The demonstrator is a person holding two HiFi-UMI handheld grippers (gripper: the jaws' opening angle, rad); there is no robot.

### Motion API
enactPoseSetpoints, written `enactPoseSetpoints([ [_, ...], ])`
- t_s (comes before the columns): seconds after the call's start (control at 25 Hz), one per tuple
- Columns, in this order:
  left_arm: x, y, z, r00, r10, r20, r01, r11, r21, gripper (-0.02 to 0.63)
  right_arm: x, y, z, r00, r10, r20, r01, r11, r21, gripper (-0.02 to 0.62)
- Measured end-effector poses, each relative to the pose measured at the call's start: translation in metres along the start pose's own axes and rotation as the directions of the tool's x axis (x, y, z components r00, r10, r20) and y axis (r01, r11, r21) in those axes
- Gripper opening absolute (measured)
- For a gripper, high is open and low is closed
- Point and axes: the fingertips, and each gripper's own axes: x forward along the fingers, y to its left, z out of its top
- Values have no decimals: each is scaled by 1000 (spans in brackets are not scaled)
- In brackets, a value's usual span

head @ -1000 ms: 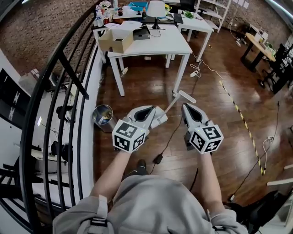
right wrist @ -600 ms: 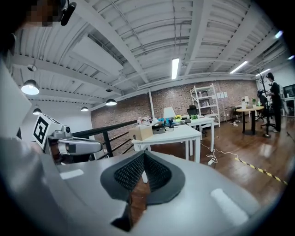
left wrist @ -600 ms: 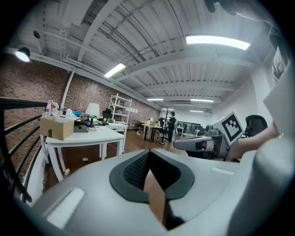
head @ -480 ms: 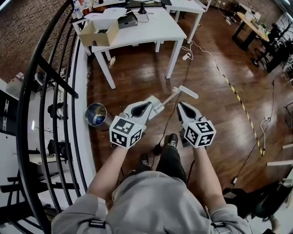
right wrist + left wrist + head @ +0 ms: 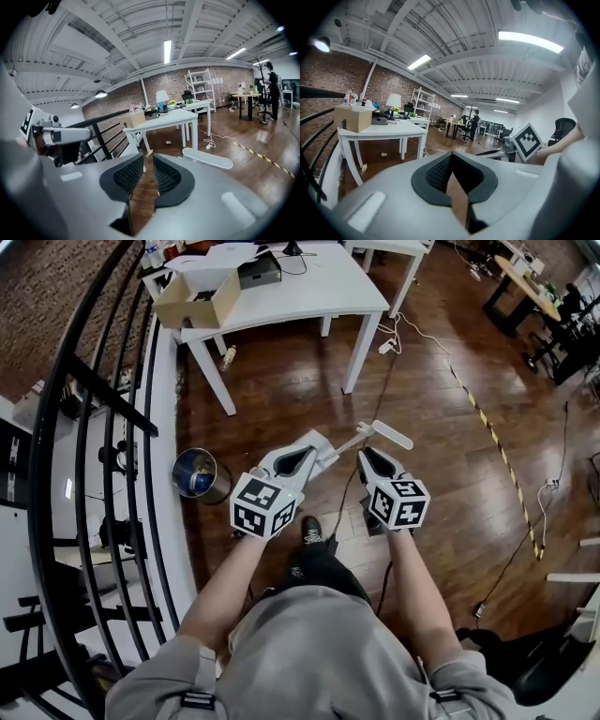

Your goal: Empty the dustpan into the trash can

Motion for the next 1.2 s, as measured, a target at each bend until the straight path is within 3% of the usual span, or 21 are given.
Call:
enactPoseSetpoints([
  [0.16, 20, 14, -8, 1000, 13, -28, -13, 1000, -9, 5, 33, -36, -32, 994, -64, -85, 69, 996, 58, 98],
  [0.24, 30, 22, -14, 999, 21, -47, -22, 1000, -17, 5, 50, -55, -47, 988, -99, -115, 110, 990, 93, 160],
  [0.32, 41, 29, -21, 997, 26, -69, -27, 999, -24, 5, 67, -73, -56, 985, -129, -115, 143, 982, 121, 229],
  [0.48, 54, 39, -37, 994, 33, -107, -38, 998, -49, 5, 101, -104, -59, 976, -198, -87, 208, 969, 134, 291],
  [0.72, 56, 57, -51, 987, 80, -141, -93, 992, -87, 5, 135, -130, -51, 962, -264, -76, 273, 951, 148, 287],
  [0.76, 56, 61, -52, 986, 90, -143, -104, 990, -92, 5, 138, -131, -50, 962, -260, -82, 270, 951, 153, 250],
  [0.84, 53, 71, -51, 984, 113, -138, -128, 986, -105, 5, 144, -131, -48, 966, -242, -93, 254, 955, 152, 207],
  [1.0, 41, 90, -50, 977, 166, -136, -184, 974, -129, 5, 150, -129, -37, 973, -221, -71, 229, 964, 139, 204],
  [1.2, 33, 113, -45, 964, 230, -129, -248, 959, -140, 5, 165, -117, 0, 988, -156, -11, 156, 986, 54, 202],
])
